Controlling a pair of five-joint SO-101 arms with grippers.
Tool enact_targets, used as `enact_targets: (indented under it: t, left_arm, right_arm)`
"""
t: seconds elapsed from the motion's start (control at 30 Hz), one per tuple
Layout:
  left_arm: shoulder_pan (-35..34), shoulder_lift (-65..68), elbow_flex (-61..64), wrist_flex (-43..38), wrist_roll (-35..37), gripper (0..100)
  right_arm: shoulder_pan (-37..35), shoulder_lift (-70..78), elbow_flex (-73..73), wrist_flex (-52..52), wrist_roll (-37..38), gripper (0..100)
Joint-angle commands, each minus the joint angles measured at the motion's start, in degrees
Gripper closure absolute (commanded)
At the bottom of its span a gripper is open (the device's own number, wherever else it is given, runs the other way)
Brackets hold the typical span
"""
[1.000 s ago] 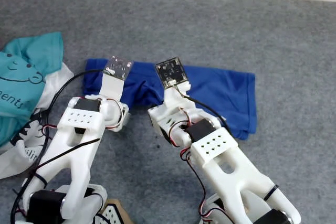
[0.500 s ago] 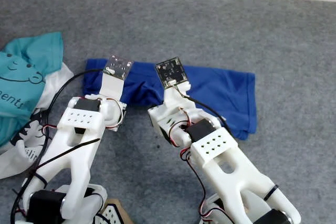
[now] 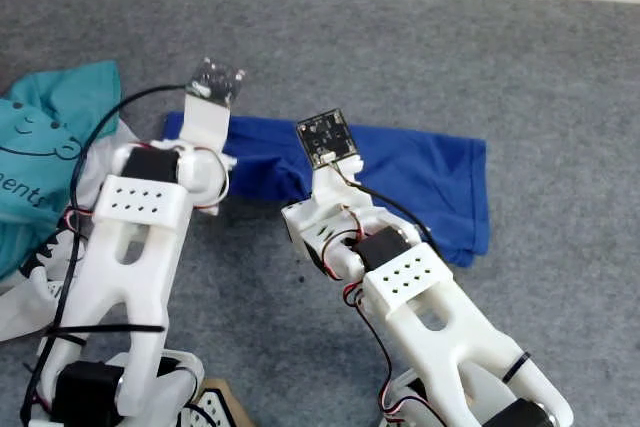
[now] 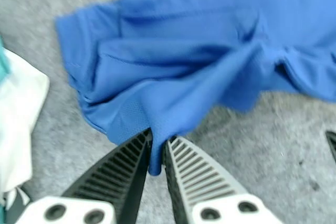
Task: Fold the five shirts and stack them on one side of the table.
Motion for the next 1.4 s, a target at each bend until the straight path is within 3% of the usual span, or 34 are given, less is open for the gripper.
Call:
enact_targets:
  t: [0.0,0.37,0.63,1.2,1.37]
  left_arm:
    - [-1.19,0.48,-4.0,-0.7,0.53,99]
    - [-3.82,25.98,-20.44,-2.37,3.25,98]
    - [-7.34,30.2,-25.36,-3.25,11.78,67]
    - [-10.42,30.73,-26.51,-6.86,12.22,69]
    - [-11.38,37.67,-30.11,-7.03,12.13,69]
  right_arm:
    - [0.66,-1.98,-0.31,-0.04,-0.35,88.9]
    - [0.66,-1.98,-0.31,-0.04,-0.35,88.9]
    - [0.48,-1.98,-0.31,-0.04,-0.18,88.9]
    - [0.4,-1.98,-0.31,-0.04,-0.09,88.9]
    - [0.4,-1.98,-0.22,-0.04,-0.09,88.9]
